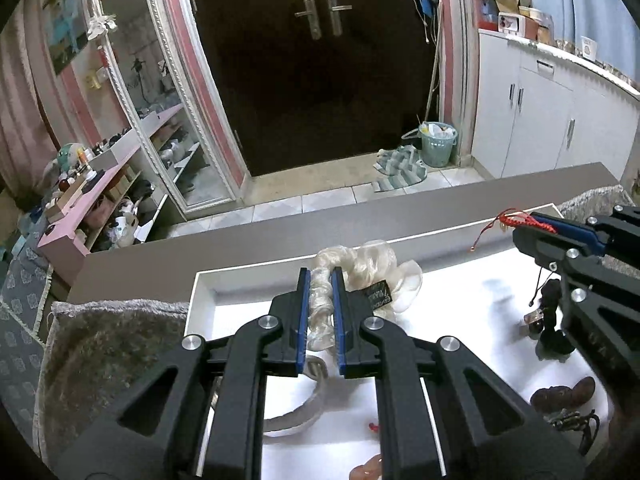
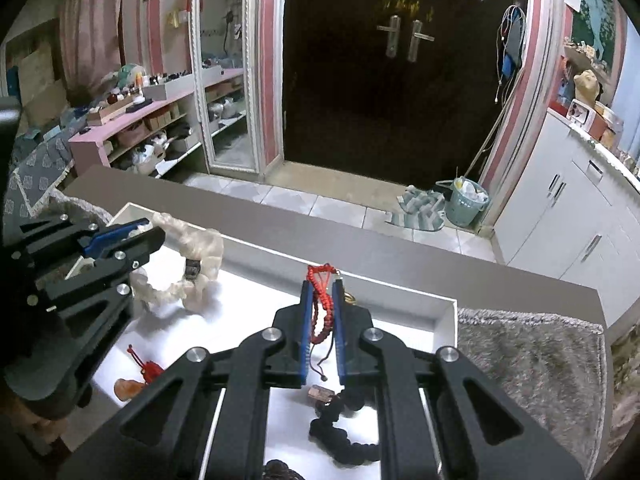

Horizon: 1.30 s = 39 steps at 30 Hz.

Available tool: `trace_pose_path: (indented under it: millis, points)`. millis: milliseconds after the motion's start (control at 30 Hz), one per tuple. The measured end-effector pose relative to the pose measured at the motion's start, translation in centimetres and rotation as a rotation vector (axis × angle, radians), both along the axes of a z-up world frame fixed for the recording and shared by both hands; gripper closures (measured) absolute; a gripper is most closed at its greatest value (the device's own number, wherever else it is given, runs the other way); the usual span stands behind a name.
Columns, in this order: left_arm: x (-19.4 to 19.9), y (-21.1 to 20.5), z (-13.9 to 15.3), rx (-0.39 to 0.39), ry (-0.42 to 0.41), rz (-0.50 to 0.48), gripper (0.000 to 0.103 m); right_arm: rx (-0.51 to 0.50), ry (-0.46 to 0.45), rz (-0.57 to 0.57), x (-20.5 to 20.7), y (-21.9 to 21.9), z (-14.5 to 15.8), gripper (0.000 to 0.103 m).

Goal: Organize jewelry
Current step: 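Lift the red charm string and white scrunchie and carry both over the tray, then open both tools to drop the charm string and scrunchie into the tray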

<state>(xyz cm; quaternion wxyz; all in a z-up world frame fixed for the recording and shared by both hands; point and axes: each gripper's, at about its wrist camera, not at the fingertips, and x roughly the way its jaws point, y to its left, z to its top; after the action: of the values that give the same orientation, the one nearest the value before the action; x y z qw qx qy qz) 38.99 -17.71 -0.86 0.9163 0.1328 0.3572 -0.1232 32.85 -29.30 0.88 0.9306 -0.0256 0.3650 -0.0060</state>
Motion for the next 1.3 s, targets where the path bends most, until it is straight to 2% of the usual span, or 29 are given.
trace_pose_path:
  millis: [233,633,1033,1133,1200,1267,1300]
  points:
    - [0.6,0.6,-0.1,-0.006,0.021,0.022,0.094,0.017,0.035,0.005,0.7,-0.1,-1.1,0.094]
    - [2.2,-1.4,-1.5,0.084,0.11,0.002,0.089,0.091,0.121,-0.006,1.3,-1.5,-2.7,0.093]
    - [2.6,-1.6,-1.7,0.089,0.116,0.0,0.089,0.124,0.116,0.003,1.2,-1.9,-2.7,0.093]
    - [2.0,-1.1,-1.7,0.086,0.113,0.002,0.078,0.132,0.104,-0.001,1.0,-2.2,-2.3,0.093]
    - [1.8,-1.0,-1.8,0.071,0.106,-0.001,0.061,0.139,0.092,-0.007,0.6,-2.6,-1.8,0.093]
    - [1.7,-0.7,-1.3,0.039,0.102,-0.003,0.049,0.146,0.081,-0.013,0.4,-2.9,-1.4,0.093]
    - [1.6,-0.5,-1.1,0.027,0.104,-0.005,0.049,0.146,0.075,-0.016,0.3,-3.0,-1.1,0.093]
